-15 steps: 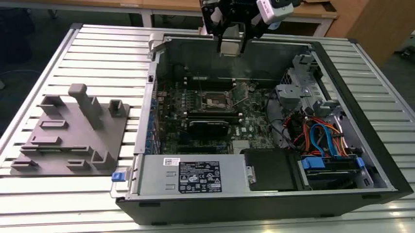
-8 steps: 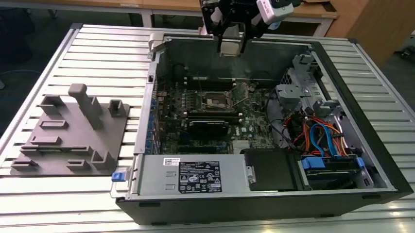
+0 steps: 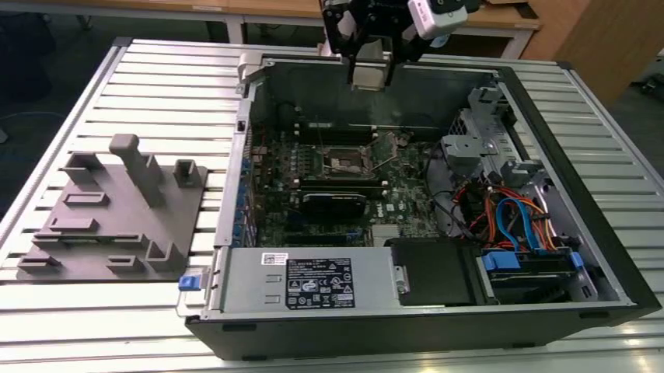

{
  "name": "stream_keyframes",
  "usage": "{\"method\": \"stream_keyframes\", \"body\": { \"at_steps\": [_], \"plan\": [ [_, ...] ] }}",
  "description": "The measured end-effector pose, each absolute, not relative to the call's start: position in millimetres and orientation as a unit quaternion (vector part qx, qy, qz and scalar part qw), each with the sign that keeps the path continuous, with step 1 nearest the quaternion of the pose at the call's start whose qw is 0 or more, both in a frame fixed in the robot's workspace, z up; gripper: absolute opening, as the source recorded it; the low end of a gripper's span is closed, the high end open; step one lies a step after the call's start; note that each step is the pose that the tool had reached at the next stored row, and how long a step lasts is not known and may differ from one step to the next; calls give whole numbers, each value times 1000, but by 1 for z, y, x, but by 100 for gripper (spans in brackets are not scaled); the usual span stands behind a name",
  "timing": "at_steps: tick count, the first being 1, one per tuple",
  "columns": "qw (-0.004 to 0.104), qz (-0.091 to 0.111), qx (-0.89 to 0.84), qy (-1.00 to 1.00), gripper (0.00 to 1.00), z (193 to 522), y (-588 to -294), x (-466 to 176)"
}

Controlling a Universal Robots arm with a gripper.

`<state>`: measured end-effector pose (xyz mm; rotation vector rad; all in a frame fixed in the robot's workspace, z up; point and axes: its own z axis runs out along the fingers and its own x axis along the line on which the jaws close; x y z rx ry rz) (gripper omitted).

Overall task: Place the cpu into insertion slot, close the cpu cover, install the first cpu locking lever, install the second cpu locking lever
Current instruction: 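Place the cpu into insertion slot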

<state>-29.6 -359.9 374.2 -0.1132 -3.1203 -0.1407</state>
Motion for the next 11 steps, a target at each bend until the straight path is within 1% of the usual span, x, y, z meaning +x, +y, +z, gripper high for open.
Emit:
{"method": "stream_keyframes", "body": {
  "at_steps": [5, 11],
  "plan": [
    [6, -44, -78, -996, 54, 373, -360, -30],
    [6, -44, -81, -996, 54, 373, -360, -30]
  ]
}}
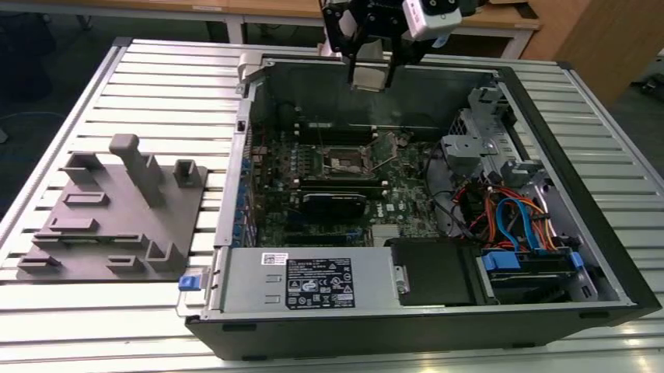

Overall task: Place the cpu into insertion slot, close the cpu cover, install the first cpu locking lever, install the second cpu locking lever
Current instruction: 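Place the cpu into insertion slot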

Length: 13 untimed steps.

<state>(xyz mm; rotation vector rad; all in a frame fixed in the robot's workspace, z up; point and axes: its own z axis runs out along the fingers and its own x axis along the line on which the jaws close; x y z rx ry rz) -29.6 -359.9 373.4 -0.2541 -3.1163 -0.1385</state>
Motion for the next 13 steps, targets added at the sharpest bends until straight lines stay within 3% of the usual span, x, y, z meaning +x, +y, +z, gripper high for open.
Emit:
{"method": "stream_keyframes", "body": {
  "at_steps": [13],
  "plan": [
    [6, -44, -81, -996, 54, 373, -360, -30]
  ]
}}
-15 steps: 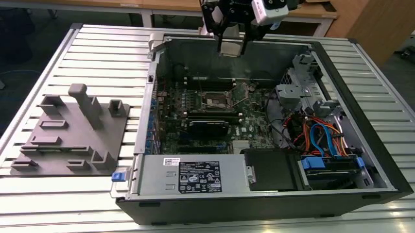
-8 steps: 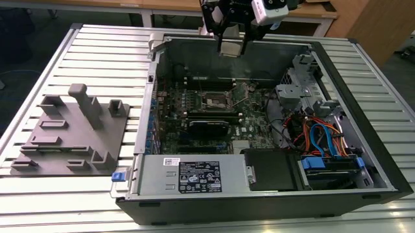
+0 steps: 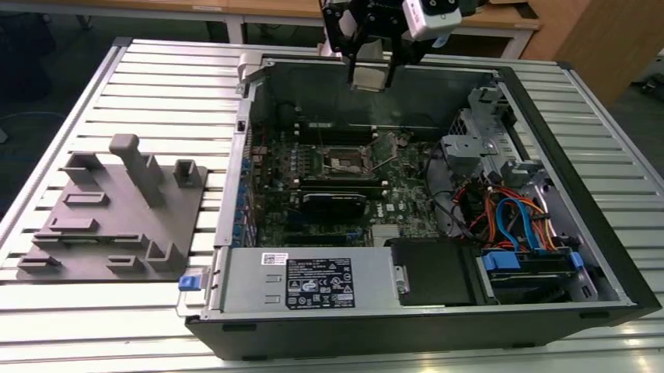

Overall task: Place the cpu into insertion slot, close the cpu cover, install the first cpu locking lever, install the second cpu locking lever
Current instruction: 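Place the cpu into insertion slot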

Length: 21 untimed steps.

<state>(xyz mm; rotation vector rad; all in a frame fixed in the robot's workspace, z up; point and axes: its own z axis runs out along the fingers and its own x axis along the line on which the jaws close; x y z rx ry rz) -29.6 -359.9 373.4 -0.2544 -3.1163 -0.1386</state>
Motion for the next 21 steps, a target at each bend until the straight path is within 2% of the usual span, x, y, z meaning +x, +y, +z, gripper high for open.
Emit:
{"method": "stream_keyframes", "body": {
  "at_steps": [21],
  "plan": [
    [4, -44, -117, -992, 54, 373, -360, -30]
  ]
}}
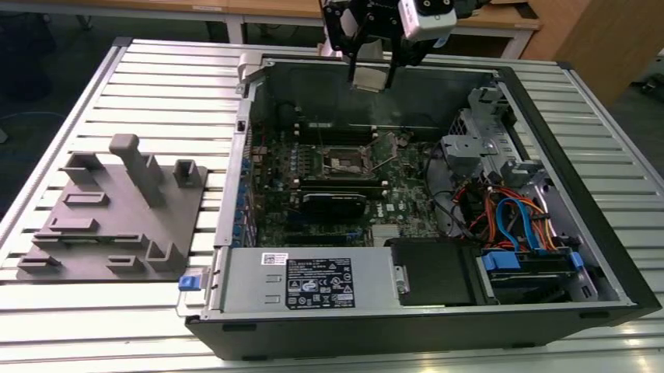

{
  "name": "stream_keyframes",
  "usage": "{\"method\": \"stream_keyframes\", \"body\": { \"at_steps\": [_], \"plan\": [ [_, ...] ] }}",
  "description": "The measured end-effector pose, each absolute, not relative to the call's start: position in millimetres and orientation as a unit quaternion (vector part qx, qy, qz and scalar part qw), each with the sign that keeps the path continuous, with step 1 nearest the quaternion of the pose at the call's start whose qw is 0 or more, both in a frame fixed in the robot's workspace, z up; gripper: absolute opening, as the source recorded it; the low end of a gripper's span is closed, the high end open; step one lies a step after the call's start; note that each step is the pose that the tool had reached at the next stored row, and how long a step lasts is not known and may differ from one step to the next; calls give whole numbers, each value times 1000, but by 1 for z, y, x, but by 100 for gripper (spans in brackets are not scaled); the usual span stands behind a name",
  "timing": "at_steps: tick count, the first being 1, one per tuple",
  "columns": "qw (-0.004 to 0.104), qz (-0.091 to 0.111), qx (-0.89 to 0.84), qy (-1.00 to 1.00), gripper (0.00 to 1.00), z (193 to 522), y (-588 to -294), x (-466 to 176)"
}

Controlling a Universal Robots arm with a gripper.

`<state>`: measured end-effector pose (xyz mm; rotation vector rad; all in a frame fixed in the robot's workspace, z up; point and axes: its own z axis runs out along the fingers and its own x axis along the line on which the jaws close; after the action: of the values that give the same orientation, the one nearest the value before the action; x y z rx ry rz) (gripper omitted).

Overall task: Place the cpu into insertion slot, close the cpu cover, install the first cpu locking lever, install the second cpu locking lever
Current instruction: 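Place the cpu into insertion slot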

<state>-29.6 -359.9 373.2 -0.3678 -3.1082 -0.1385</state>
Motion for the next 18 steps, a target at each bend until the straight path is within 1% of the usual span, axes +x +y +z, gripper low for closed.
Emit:
{"method": "stream_keyframes", "body": {
  "at_steps": [18],
  "plan": [
    [3, -44, -155, -987, 54, 373, -360, -30]
  ]
}}
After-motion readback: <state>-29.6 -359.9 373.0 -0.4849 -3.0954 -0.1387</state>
